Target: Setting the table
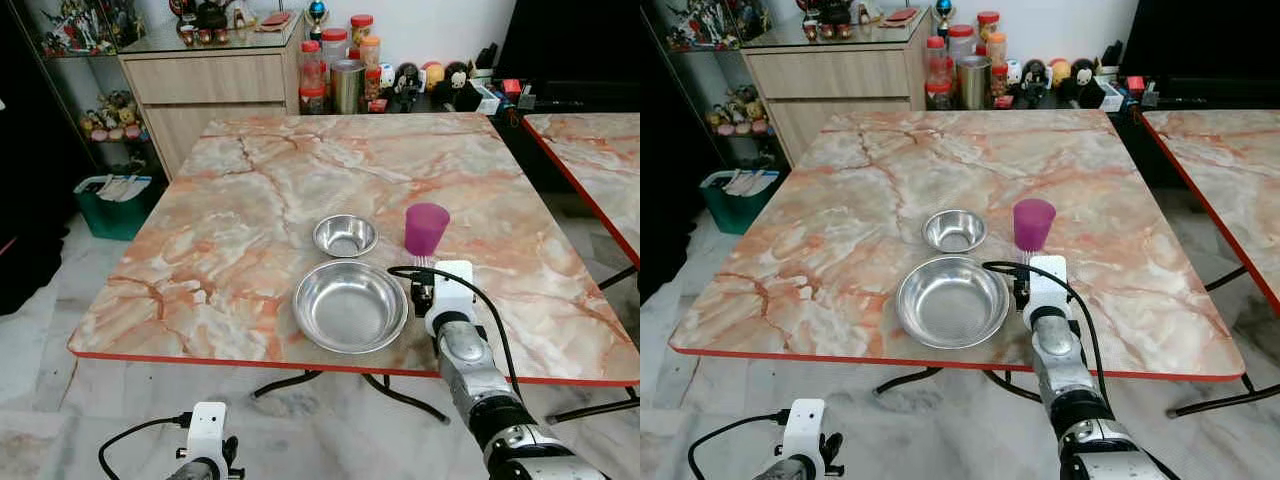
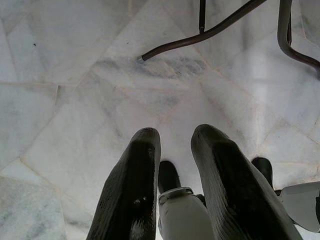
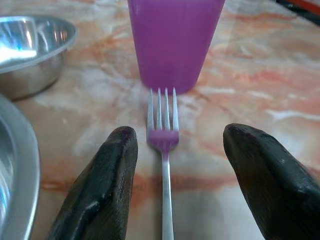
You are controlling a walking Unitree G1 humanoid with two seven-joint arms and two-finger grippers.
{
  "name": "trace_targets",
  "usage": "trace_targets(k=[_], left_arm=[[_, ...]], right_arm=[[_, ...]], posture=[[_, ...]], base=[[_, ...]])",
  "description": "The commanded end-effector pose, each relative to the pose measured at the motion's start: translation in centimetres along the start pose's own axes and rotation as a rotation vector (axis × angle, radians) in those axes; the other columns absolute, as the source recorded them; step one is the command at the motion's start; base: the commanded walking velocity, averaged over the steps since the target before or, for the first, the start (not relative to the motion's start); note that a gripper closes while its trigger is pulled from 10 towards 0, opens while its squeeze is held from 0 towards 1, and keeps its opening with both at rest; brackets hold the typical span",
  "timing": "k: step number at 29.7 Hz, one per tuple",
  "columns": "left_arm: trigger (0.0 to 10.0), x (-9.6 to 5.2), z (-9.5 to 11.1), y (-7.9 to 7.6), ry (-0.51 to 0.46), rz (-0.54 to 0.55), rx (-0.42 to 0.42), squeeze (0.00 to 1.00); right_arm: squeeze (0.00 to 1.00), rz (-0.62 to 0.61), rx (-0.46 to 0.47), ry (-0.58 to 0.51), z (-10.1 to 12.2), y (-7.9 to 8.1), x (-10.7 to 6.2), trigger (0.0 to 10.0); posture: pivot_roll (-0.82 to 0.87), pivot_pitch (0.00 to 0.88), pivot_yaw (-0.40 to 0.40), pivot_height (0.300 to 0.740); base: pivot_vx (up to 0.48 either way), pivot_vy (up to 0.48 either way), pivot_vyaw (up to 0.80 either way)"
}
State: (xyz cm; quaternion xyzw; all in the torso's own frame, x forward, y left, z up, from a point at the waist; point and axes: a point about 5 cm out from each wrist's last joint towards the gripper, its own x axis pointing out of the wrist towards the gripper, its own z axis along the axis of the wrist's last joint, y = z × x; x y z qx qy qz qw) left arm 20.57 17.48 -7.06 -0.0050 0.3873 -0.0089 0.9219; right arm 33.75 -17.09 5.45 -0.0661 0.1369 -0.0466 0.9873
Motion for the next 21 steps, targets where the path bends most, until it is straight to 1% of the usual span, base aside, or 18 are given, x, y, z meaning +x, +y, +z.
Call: trace_targets(k=[1, 7, 17, 21], left_arm=[[10.0, -0.1, -0.2, 0.1, 0.014, 0.006, 0.001, 0.0], [10.0, -0.1, -0.3, 0.1, 0.016, 0.006, -0.001, 0.0], [10.0, -0.1, -0.4, 0.0, 0.022, 0.004, 0.0, 0.0], [10.0, -0.1, -0.4, 0.0, 0.024, 0.003, 0.0, 0.0]], right_arm=[[0.0, 0.001, 0.017, 0.006, 0.3, 0.1, 0.2, 10.0], [0.0, 0.017, 0.019, 0.026, -0.4, 0.3, -0.1, 10.0], [0.0, 0.027, 0.016, 0.054, -1.0, 0.3, -0.2, 10.0], [0.0, 0.012, 0.044, 0.09, -1.5, 0.1, -0.3, 10.0]], posture=[[-0.01, 0.0, 0.03, 0.74], [-0.01, 0.0, 0.031, 0.74], [-0.01, 0.0, 0.03, 0.74], [-0.01, 0.0, 0.031, 0.74]], base=[[0.0, 0.0, 0.0], [0.0, 0.0, 0.0], [0.0, 0.0, 0.0], [0.0, 0.0, 0.0]])
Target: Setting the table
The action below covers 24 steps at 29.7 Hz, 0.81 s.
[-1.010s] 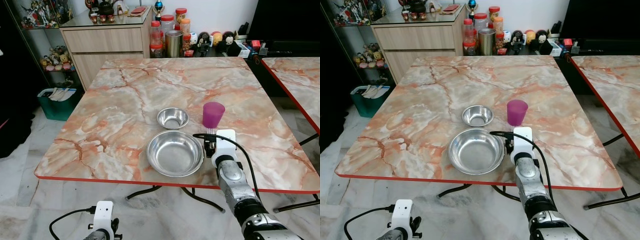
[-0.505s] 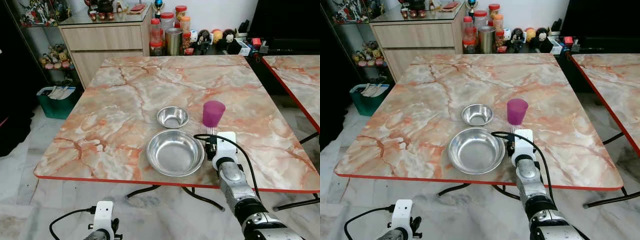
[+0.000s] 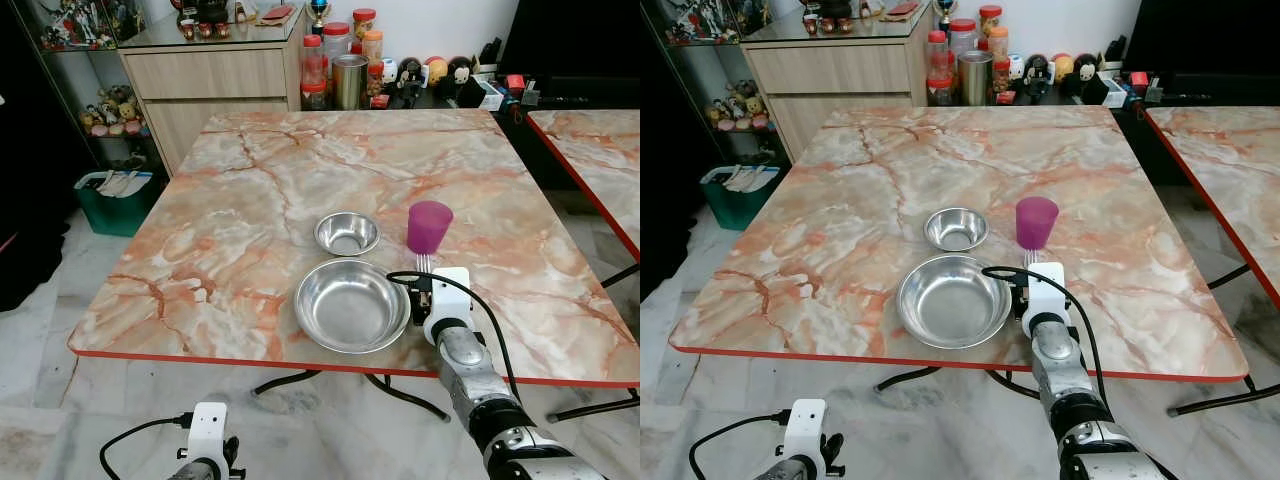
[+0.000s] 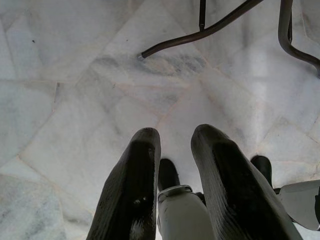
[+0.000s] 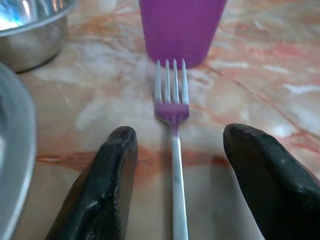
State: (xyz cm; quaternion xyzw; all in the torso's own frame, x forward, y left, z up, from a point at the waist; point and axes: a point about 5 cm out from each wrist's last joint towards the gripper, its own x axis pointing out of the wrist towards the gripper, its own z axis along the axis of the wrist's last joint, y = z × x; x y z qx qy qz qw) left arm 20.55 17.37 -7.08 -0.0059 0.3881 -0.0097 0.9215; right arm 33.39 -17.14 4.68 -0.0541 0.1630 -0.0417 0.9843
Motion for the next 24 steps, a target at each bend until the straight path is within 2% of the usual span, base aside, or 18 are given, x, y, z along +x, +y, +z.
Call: trace_targets(k=[1, 12, 13, 14, 24], left_arm=[[10.0, -0.07, -0.39, 0.1, 0.022, 0.004, 0.001, 0.0], [10.0, -0.09, -0.56, -0.05, 0.032, -0.003, -0.001, 0.0], [10.0, -0.09, -0.57, -0.06, 0.032, -0.004, -0.001, 0.0], [10.0, -0.09, -0.58, -0.09, 0.033, -0.005, -0.002, 0.0], [10.0, -0.04, -0.49, -0.2, 0.035, -0.012, -0.005, 0.0]], right_arm=[[0.0, -0.005, 0.028, 0.04, -0.72, 0.1, -0.14, 10.0], [0.0, -0.012, 0.047, 0.08, -1.21, -0.13, -0.17, 10.0], [0.0, -0.005, 0.045, 0.08, -1.2, -0.1, -0.16, 6.9], [0.0, 0.003, 0.047, 0.079, -1.17, -0.06, -0.16, 0.0], [0.0, 0.009, 0.051, 0.074, -0.92, 0.1, -0.07, 0.0]], posture=[[-0.01, 0.0, 0.031, 0.74], [-0.01, 0.0, 0.03, 0.74], [-0.01, 0.0, 0.03, 0.74], [-0.01, 0.0, 0.03, 0.74], [-0.01, 0.0, 0.027, 0.74]], base=[[0.0, 0.0, 0.0], [0.0, 0.0, 0.0], [0.0, 0.0, 0.0], [0.0, 0.0, 0.0], [0.0, 0.0, 0.0]])
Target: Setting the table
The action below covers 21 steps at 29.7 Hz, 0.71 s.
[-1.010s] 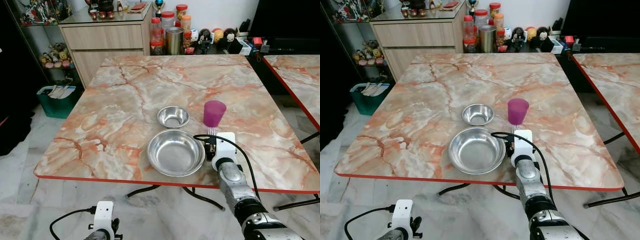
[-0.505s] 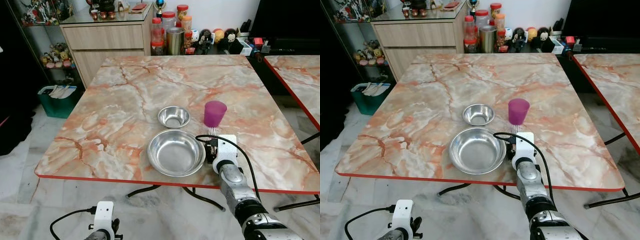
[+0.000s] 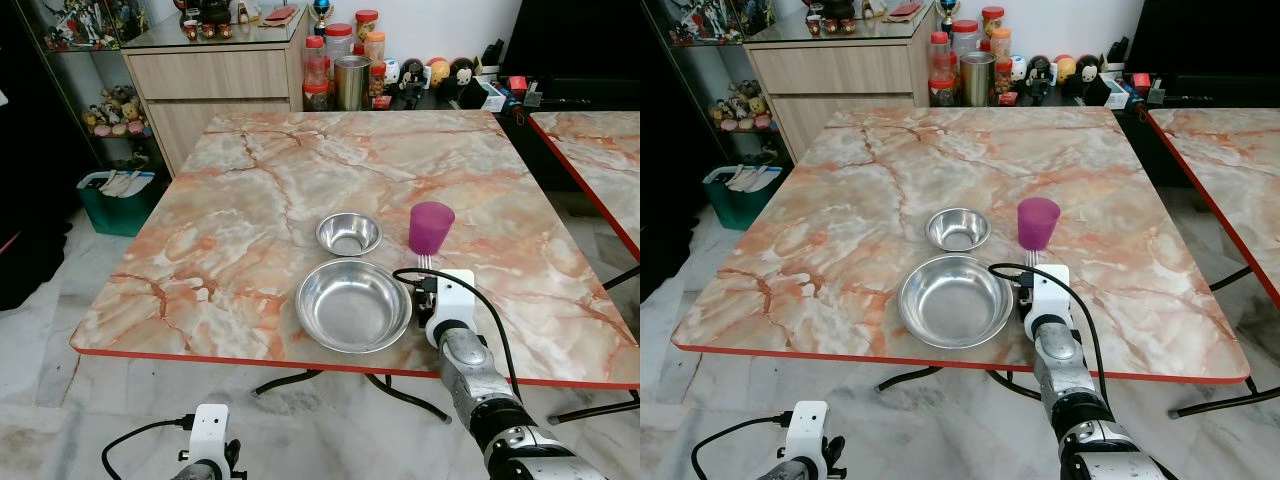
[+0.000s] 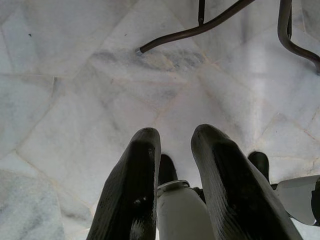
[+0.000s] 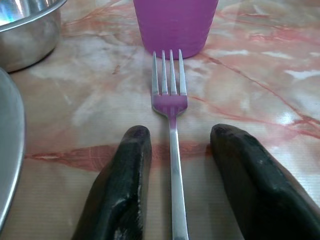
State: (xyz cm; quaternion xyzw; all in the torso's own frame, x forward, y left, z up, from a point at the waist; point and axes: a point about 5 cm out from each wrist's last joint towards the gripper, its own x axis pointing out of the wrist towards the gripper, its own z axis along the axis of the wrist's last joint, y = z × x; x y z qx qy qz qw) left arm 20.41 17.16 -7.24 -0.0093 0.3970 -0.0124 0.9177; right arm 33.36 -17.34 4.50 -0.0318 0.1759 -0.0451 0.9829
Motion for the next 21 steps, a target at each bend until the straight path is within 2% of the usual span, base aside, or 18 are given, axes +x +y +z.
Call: trace_targets(k=[1, 21], left_arm=[[10.0, -0.03, -0.25, -0.02, 0.016, -0.006, -0.002, 0.0], [10.0, 0.06, 0.04, -0.05, 0.016, -0.014, 0.002, 0.0]], right_arm=[[0.0, 0.005, 0.007, 0.048, -0.72, 0.23, -0.08, 0.0], [0.0, 0.012, 0.006, 0.054, -0.71, 0.47, -0.04, 0.0]], posture=[[-0.01, 0.0, 0.027, 0.74], [0.0, 0.0, 0.033, 0.74]], base=[[0.0, 0.0, 0.0], [0.0, 0.0, 0.0]])
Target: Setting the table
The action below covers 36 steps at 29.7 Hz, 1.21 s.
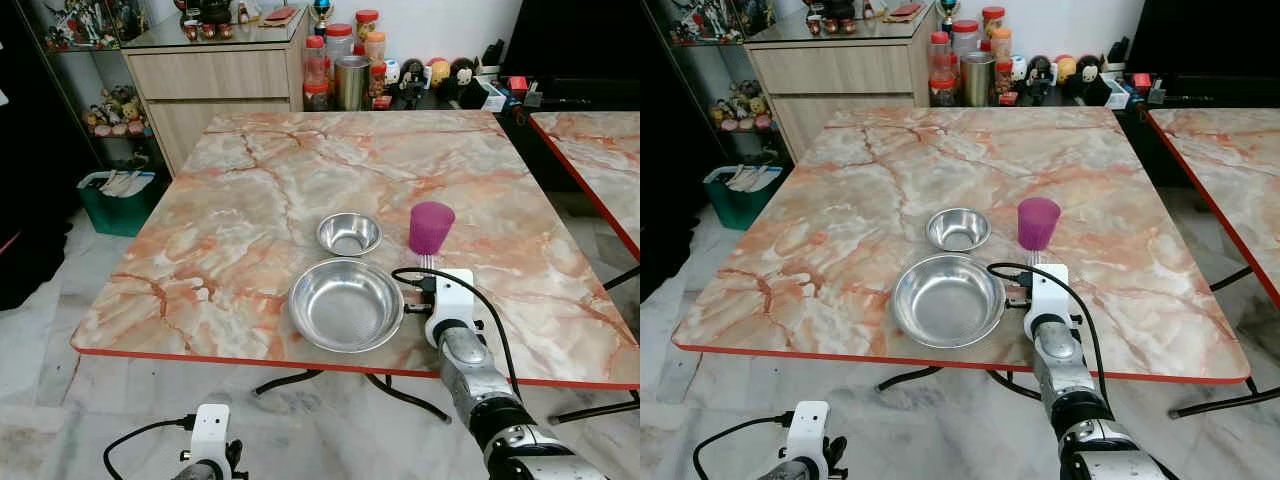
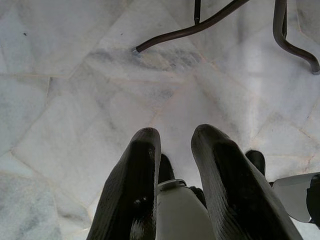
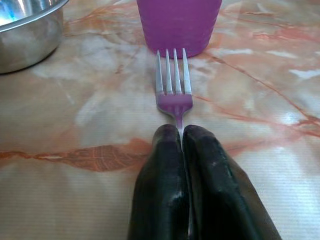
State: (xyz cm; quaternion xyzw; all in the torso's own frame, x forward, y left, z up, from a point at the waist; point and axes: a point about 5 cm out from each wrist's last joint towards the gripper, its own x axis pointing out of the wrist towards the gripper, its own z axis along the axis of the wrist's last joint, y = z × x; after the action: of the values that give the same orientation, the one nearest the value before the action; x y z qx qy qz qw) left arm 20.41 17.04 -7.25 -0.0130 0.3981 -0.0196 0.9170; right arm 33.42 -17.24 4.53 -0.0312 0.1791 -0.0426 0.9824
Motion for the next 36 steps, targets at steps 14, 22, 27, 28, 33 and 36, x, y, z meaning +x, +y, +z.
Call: trace_targets(k=[14, 22, 27, 28, 33, 36], left_arm=[[10.0, 0.1, 0.1, 0.1, 0.007, 0.008, 0.005, 0.0], [10.0, 0.0, 0.2, 0.2, -0.002, 0.013, -0.004, 0.0], [10.0, 0.0, 0.2, 0.2, -0.004, 0.015, -0.002, 0.0], [10.0, 0.0, 0.2, 0.2, -0.005, 0.015, -0.002, 0.0], [10.0, 0.0, 0.3, 0.3, -0.012, 0.027, 0.001, 0.0], [10.0, 0.0, 0.3, 0.3, -0.014, 0.029, 0.004, 0.0]], right_arm=[[0.0, 0.051, 0.017, -0.164, 2.1, 1.3, -0.2, 6.0], [0.0, 0.085, -0.004, -0.301, 3.7, 2.1, -0.8, 10.0], [0.0, 0.1, 0.006, -0.359, 4.0, 2.6, -1.4, 10.0], [0.0, 0.103, 0.005, -0.366, 4.0, 2.7, -1.5, 10.0], [0.0, 0.121, 0.007, -0.404, 4.4, 3.2, -1.8, 10.0], [0.0, 0.131, -0.004, -0.438, 4.9, 3.3, -1.9, 10.0]], posture=[[0.0, 0.0, 0.031, 0.74], [0.0, 0.0, 0.03, 0.74], [0.0, 0.0, 0.032, 0.74], [0.0, 0.0, 0.032, 0.74], [-0.01, 0.0, 0.032, 0.74], [-0.01, 0.0, 0.032, 0.74]], base=[[0.0, 0.0, 0.0], [0.0, 0.0, 0.0], [0.0, 0.0, 0.0], [0.0, 0.0, 0.0], [0.0, 0.0, 0.0], [0.0, 0.0, 0.0]])
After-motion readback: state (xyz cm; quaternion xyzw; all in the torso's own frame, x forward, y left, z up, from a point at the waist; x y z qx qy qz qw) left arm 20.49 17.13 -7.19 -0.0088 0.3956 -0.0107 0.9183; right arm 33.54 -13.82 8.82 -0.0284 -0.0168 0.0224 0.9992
